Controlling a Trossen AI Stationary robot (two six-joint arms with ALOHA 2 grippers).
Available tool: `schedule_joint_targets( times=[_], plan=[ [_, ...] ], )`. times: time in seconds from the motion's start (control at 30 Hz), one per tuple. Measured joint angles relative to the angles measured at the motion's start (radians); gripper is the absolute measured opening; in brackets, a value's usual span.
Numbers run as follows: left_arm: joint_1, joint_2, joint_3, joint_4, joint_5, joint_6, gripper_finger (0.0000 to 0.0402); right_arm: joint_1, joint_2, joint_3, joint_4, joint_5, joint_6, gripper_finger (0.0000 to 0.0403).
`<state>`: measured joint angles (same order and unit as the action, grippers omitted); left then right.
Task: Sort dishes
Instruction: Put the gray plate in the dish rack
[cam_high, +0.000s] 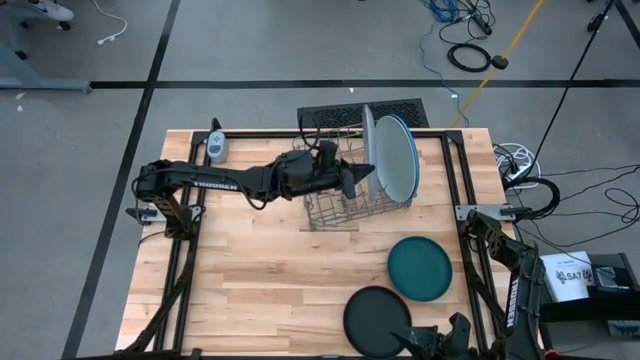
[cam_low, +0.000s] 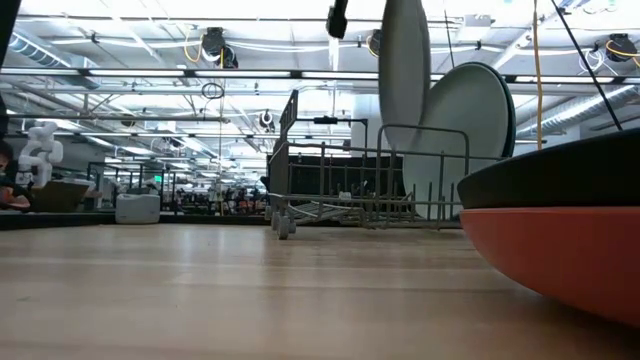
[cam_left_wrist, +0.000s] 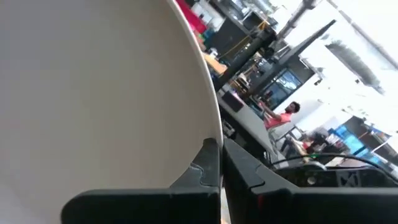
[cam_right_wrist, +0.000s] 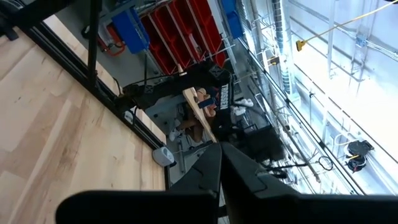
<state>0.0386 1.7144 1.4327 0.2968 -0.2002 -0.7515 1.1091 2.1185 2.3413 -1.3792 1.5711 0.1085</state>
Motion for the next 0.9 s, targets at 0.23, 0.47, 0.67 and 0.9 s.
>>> schedule_joint_targets(
  times=[0.23,0.47,0.67,0.9],
  plan=[
    [0.029,0.002,-0.171,0.309,0.001,-0.081,0.0000,0.000,0.000,0.000,0.001,0.000,0.000,0.0002],
    [0.041,0.028,-0.196,0.345,0.001,-0.106,0.0000,-0.001,0.000,0.000,0.000,0.000,0.000,0.0002],
    [0.039,0.091,-0.196,0.427,-0.013,-0.128,0.0000,-0.001,0.000,0.000,0.000,0.000,0.000,0.0002],
    [0.040,0.175,-0.197,0.540,-0.039,-0.137,0.0000,-0.001,0.000,0.000,-0.001,-0.001,0.001,0.0002]
  ],
)
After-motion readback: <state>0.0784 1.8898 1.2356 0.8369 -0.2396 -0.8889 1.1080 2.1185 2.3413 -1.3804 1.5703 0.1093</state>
